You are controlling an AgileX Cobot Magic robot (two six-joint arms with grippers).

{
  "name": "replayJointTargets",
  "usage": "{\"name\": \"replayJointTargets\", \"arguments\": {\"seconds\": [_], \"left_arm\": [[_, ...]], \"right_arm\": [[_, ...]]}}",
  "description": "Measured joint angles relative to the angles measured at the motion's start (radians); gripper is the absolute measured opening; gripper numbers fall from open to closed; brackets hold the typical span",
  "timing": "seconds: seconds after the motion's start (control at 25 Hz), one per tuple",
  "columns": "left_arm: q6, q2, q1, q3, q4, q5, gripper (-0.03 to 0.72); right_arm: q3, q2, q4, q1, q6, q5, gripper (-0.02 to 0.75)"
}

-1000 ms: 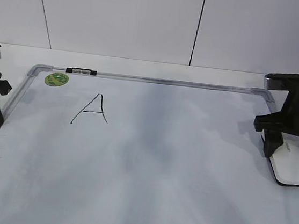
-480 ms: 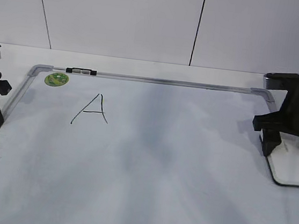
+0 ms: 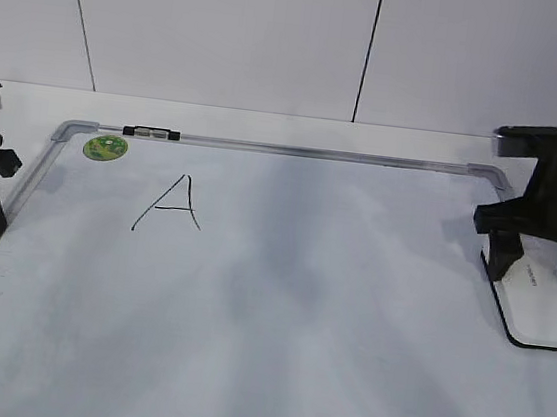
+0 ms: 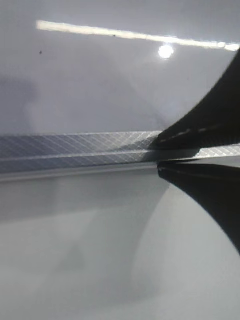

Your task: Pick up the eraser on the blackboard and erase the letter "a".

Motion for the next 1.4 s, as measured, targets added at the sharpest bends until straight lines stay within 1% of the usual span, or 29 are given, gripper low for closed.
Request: {"name": "replayJointTargets", "arguments": {"seconds": [0.2,0.48,0.56,0.68,0.84,0.92,1.12,1.4], "left_arm": [[0.0,0.0,0.0,0.0,0.0,0.0,0.069],[0.0,0.003,0.0,-0.021,0.013,0.029,0.082],[0.0,0.003,0.0,-0.052,0.019,0.055,0.104],[0.0,0.003,0.0,-0.099,0.028,0.099,0.165],[-0.007,0.003,0.0,-0.152,0.037,0.174,0.294],[-0.011,0.001,0.0,-0.167,0.04,0.204,0.335],[-0.043,-0.075,0.0,-0.169,0.045,0.218,0.356],[-0.072,-0.293,0.0,-0.169,0.049,0.23,0.359]], "right_arm": [[-0.066,-0.002,0.018,0.0,-0.015,0.086,0.665],[-0.078,-0.059,0.048,0.0,-0.058,0.118,0.659],[-0.078,-0.068,0.05,0.0,-0.065,0.124,0.654],[-0.078,-0.081,0.062,0.0,-0.077,0.135,0.652],[-0.078,-0.097,0.096,0.0,-0.096,0.154,0.641],[-0.078,-0.109,0.114,0.0,-0.106,0.168,0.636],[-0.078,-0.152,0.132,0.0,-0.122,0.201,0.633],[-0.021,-0.279,0.132,0.0,-0.123,0.205,0.619]]}}
